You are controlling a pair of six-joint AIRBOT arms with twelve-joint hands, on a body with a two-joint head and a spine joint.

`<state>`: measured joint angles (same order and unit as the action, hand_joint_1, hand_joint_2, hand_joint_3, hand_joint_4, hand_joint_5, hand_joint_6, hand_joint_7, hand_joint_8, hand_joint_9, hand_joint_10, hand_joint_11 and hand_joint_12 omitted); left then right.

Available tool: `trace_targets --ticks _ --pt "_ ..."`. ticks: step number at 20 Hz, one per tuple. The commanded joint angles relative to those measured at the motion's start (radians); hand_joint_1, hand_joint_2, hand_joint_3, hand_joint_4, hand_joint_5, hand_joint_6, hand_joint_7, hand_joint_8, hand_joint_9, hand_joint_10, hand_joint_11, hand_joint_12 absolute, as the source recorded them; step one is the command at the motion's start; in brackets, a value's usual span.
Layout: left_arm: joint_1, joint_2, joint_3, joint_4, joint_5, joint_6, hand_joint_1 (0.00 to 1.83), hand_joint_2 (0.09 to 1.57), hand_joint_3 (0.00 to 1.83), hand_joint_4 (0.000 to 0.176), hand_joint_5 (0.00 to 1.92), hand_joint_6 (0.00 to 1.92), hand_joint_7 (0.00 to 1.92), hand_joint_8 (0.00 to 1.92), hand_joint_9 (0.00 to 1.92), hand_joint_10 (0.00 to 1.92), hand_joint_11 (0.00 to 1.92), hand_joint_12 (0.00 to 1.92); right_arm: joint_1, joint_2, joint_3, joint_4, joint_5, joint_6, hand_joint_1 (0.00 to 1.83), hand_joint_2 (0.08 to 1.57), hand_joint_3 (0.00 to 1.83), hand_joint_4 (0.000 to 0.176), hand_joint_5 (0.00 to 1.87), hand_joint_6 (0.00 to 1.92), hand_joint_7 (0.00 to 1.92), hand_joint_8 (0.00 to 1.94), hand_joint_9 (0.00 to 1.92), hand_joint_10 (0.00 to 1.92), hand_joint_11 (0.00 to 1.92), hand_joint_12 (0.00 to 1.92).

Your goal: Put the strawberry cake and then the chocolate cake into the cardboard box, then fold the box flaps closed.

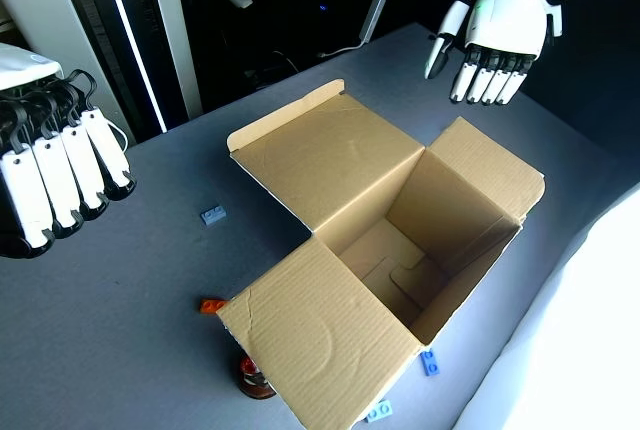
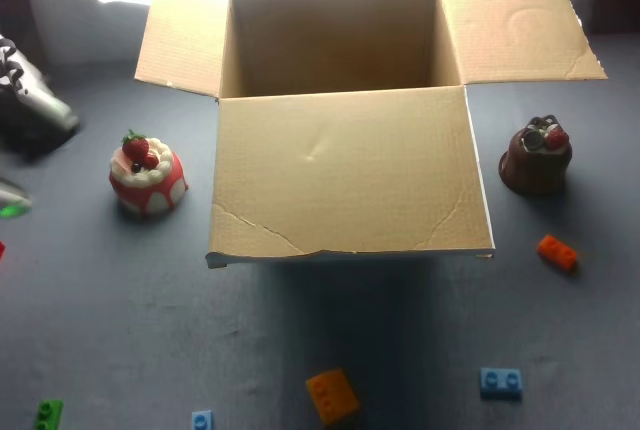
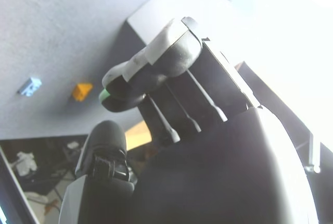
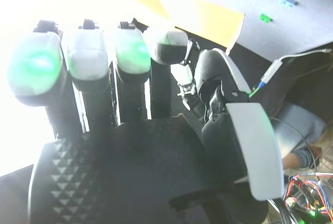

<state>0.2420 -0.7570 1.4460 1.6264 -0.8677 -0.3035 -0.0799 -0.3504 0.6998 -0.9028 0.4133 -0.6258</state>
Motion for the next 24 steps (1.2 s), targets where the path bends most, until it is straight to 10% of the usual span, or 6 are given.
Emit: trace_targets --ticks 1,11,24 --pt "-0.005 0.004 0.005 -0.077 -0.010 0.002 0.43 1.19 0.03 0.054 0.11 0.00 0.12 0.00 0.15 0.00 0.00 0.59 0.008 0.016 0.000 0.035 0.073 -0.004 0.09 1.24 0.03 0.000 0.12 0.07 0.15 0.00 0.10 0.14 0.00 0.65" --pt "-0.004 0.004 -0.043 0.015 0.017 -0.023 0.46 1.12 0.00 0.071 0.00 0.00 0.04 0.00 0.03 0.00 0.00 0.31 0.008 0.016 0.000 0.035 0.070 0.008 0.07 1.19 0.00 0.000 0.14 0.03 0.14 0.00 0.11 0.08 0.00 0.42" --pt "0.037 -0.103 -0.064 0.049 0.130 -0.084 1.13 0.93 0.00 0.081 0.00 0.00 0.00 0.00 0.00 0.00 0.00 0.00 0.008 0.016 -0.002 0.035 0.074 -0.004 0.55 1.05 0.00 0.000 0.01 0.01 0.02 0.00 0.03 0.00 0.00 0.07"
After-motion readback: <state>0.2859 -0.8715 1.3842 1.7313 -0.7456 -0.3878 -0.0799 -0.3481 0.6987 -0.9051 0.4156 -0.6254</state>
